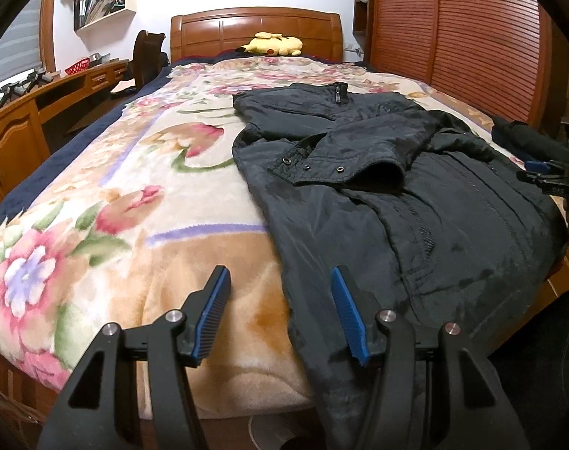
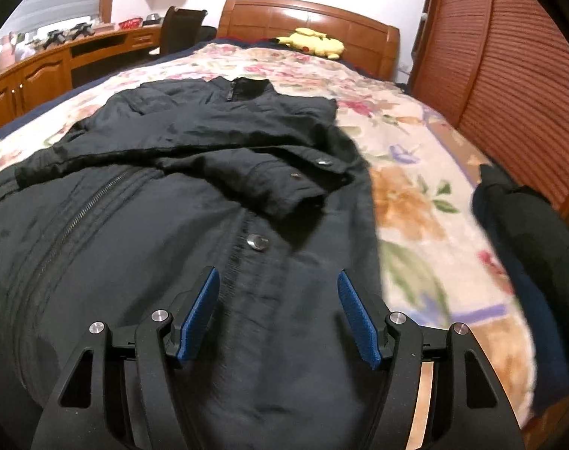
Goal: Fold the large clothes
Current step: 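Bring both tools to the jacket hem edge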
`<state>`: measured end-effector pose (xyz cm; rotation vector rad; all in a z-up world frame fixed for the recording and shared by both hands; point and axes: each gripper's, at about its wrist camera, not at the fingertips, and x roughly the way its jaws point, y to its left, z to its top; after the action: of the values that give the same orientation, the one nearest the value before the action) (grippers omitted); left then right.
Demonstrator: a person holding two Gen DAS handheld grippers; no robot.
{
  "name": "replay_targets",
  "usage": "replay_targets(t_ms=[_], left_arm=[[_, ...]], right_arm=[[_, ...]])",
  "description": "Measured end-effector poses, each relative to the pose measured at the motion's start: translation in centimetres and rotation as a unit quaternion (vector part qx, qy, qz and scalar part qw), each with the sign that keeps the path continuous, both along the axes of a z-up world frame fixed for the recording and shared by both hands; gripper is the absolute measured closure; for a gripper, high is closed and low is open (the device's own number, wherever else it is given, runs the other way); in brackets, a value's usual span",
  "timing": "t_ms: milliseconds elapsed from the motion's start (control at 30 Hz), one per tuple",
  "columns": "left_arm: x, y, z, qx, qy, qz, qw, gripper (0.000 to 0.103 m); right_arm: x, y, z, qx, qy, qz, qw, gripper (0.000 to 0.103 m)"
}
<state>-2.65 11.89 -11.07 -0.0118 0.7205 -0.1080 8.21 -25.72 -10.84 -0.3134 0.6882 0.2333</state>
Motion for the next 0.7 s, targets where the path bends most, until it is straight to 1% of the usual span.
replay_targets(t_ms=[100, 200, 267, 333, 433, 467, 500, 600, 700], left_arm=[[-0.5, -0.1, -0.1, -0.005, 0.0, -0.004, 1.0, 0.048], [-1.0, -0.4, -0.2, -0.006, 0.0, -0.007, 1.0, 0.048], [-1.2, -0.4, -0.3, -0.01, -0.001, -0.009, 0.9999, 0.048], [-1.2, -0.5, -0.3, -0.012, -0.003, -0.012, 0.9998, 0.048], [-1.3, -0.8, -0.3, -0.012, -0.006, -0.021, 0.9997, 0.048], [-1.3, -0.9, -0.3, -0.012, -0.007, -0.024, 0.9996, 0.049], [-1.3, -1.0, -0.3, -0.012, -0.008, -0.03, 0.9995, 0.054], [-1.4, -1.3, -0.3, -0.017, -0.009, -0.037, 0.9991, 0.059], [-1.7, -1.3, -0.3, -0.026, -0.008, -0.039, 0.9989, 0.062]], right_arm=[[-0.7, -1.7, 1.1, 0.003, -0.002, -0.004, 1.0, 0.036], [-1.4, -3.4, 1.3, 0.007, 0.003, -0.01, 1.0, 0.036], [-1.7, -4.3, 1.0, 0.006, 0.012, -0.016, 1.0, 0.036], [-1.8, -5.1, 0.3, 0.01, 0.031, -0.021, 0.999, 0.036], [-2.3, -5.7, -0.5, 0.014, 0.049, -0.02, 0.999, 0.036], [-2.5, -5.6, -0.6, 0.017, 0.053, -0.016, 0.998, 0.036], [-2.8, -5.6, -0.7, 0.021, 0.058, -0.009, 0.998, 0.036], [-3.5, -5.3, -1.1, 0.027, 0.072, 0.004, 0.997, 0.036], [-4.2, -4.8, -1.3, 0.017, 0.073, 0.006, 0.997, 0.036]])
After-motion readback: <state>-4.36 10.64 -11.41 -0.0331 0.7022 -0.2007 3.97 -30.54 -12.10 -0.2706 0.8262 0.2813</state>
